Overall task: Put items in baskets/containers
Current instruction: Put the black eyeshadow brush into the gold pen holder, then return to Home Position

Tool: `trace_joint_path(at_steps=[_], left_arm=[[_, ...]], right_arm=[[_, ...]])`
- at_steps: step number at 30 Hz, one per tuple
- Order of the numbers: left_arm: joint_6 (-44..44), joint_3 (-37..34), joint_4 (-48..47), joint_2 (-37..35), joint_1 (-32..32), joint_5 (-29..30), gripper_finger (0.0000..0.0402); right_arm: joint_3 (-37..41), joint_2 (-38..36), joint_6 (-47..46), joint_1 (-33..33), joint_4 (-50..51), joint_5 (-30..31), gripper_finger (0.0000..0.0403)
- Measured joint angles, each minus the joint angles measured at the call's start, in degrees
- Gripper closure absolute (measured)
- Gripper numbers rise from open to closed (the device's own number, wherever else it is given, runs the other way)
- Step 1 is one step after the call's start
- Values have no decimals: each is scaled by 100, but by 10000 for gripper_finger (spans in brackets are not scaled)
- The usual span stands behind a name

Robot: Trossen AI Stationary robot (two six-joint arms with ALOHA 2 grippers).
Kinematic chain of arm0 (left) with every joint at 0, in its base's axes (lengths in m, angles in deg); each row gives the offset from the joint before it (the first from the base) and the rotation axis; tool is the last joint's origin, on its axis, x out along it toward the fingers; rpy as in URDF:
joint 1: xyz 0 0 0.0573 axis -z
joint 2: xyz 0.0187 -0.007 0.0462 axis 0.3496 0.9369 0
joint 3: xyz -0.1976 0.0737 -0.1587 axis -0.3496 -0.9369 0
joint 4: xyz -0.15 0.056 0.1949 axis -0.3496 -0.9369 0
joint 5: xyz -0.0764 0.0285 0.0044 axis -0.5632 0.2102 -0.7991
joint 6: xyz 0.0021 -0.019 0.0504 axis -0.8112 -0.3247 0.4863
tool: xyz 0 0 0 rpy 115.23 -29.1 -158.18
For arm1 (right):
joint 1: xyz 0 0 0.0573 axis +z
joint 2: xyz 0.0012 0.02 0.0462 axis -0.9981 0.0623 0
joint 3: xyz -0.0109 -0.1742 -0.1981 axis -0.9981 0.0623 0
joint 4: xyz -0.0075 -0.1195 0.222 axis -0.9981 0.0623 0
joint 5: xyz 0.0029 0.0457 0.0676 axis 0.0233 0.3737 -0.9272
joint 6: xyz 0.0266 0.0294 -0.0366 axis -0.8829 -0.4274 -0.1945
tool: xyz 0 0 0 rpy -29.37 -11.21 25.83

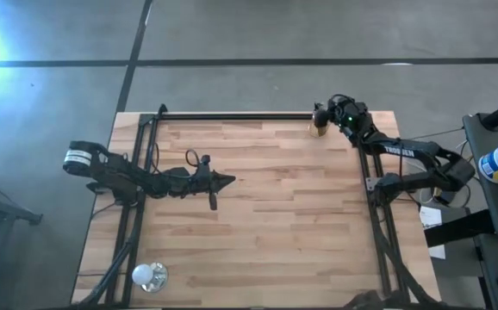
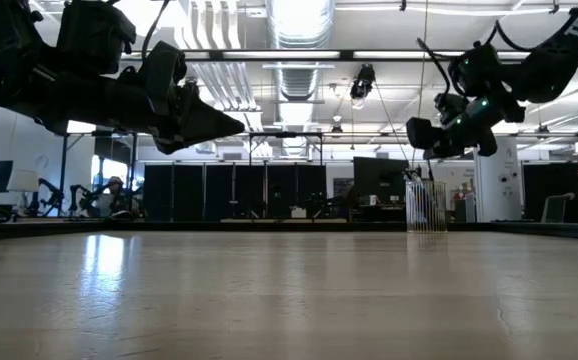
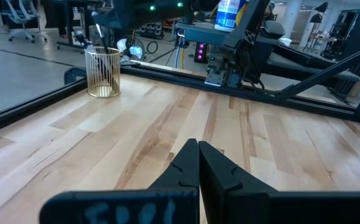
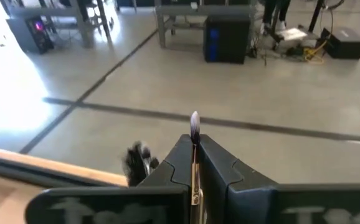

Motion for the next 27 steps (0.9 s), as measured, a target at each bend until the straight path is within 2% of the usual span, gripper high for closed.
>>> trace_joint_path(at_steps=[9, 23, 27], left_arm=[[-5, -33, -1, 0, -11, -1, 402], [-236, -83, 56, -2, -92, -1, 402], [-293, -83, 79, -78, -161, -5, 402]], right_arm=[[-2, 254, -100, 0, 160, -386, 380], [-245, 21, -223, 0, 1212, -367, 292], [-409, -79, -26, 2, 1788, -488, 288]])
